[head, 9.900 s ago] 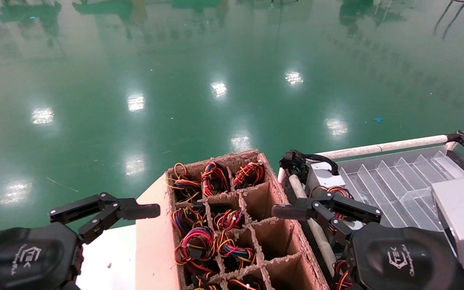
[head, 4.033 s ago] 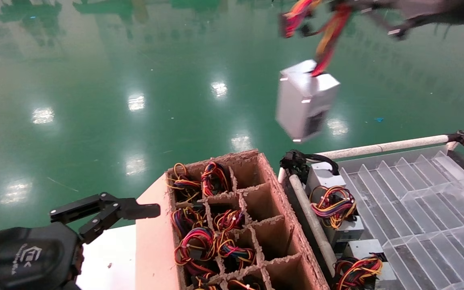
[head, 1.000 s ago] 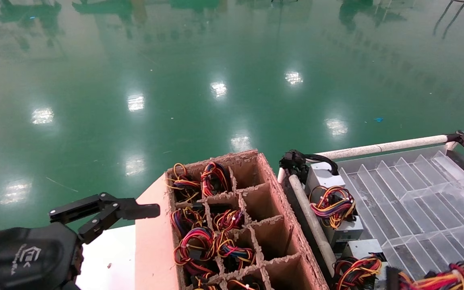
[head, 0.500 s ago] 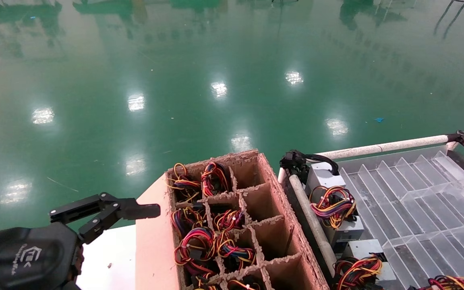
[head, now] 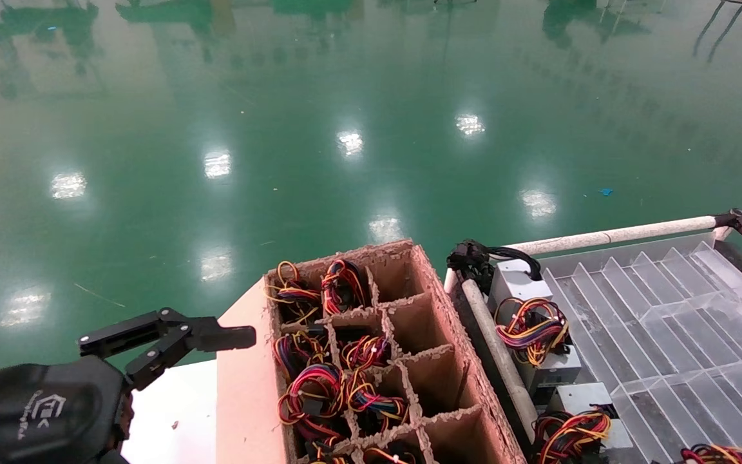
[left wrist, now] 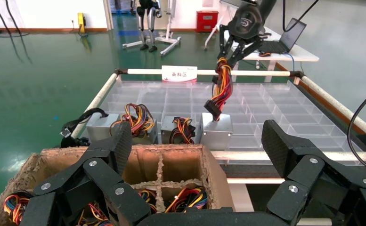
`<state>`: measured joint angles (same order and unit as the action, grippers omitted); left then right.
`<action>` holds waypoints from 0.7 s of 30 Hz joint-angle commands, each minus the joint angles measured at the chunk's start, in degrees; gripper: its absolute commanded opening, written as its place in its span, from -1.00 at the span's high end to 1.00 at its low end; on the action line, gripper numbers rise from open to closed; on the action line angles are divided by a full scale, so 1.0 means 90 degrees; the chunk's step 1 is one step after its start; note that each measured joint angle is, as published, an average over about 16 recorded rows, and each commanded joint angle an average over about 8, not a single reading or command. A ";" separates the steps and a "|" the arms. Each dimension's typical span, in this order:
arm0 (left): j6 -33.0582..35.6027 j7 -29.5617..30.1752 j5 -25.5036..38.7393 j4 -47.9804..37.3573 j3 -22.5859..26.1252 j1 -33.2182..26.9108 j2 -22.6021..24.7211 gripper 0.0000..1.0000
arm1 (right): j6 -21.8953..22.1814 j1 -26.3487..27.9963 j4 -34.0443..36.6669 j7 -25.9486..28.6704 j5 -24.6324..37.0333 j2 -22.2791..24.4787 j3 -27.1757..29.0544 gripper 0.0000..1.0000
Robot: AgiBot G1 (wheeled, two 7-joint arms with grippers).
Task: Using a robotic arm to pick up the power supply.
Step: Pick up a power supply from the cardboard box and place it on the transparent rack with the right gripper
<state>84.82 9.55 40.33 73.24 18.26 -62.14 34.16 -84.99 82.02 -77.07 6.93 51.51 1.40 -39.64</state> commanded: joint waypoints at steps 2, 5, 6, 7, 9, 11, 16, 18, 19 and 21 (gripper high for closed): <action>0.0000 0.0000 0.0000 0.0000 0.0001 0.0000 0.0000 -1.00 | 0.0115 -0.0046 0.0021 0.0023 0.0031 0.0025 -0.0050 1.00; -0.0001 -0.0001 -0.0001 0.0000 0.0001 0.0000 -0.0001 -1.00 | 0.0234 -0.0108 0.0041 -0.0018 0.0019 0.0074 -0.0128 1.00; -0.0001 -0.0001 -0.0001 0.0000 0.0001 0.0000 -0.0001 -1.00 | 0.0271 -0.0131 0.0050 -0.0042 0.0012 0.0090 -0.0157 1.00; -0.0001 -0.0001 -0.0001 0.0000 0.0002 0.0000 -0.0001 -1.00 | 0.0309 -0.0154 0.0060 -0.0068 0.0005 0.0104 -0.0188 1.00; -0.0001 -0.0001 -0.0001 0.0000 0.0002 0.0000 -0.0001 -1.00 | 0.0388 -0.0201 0.0084 -0.0126 -0.0013 0.0129 -0.0252 1.00; -0.0001 -0.0001 -0.0002 0.0000 0.0003 -0.0001 -0.0001 -1.00 | 0.0470 -0.0248 0.0115 -0.0190 -0.0037 0.0147 -0.0318 1.00; -0.0001 -0.0002 -0.0002 0.0000 0.0004 -0.0001 -0.0001 -1.00 | 0.0656 -0.0358 0.0237 -0.0370 -0.0114 0.0174 -0.0478 1.00; -0.0002 -0.0002 -0.0003 0.0000 0.0004 -0.0001 -0.0002 -1.00 | 0.0710 -0.0397 0.0299 -0.0448 -0.0149 0.0177 -0.0535 1.00; -0.0002 -0.0002 -0.0003 0.0000 0.0004 -0.0001 -0.0002 -1.00 | 0.0730 -0.0414 0.0329 -0.0485 -0.0166 0.0177 -0.0560 1.00; -0.0002 -0.0002 -0.0003 0.0000 0.0005 -0.0001 -0.0002 -1.00 | 0.0762 -0.0443 0.0388 -0.0556 -0.0202 0.0172 -0.0604 0.99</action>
<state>84.81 9.53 40.30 73.24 18.30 -62.15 34.15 -78.23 78.14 -73.64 2.02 49.72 2.83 -44.92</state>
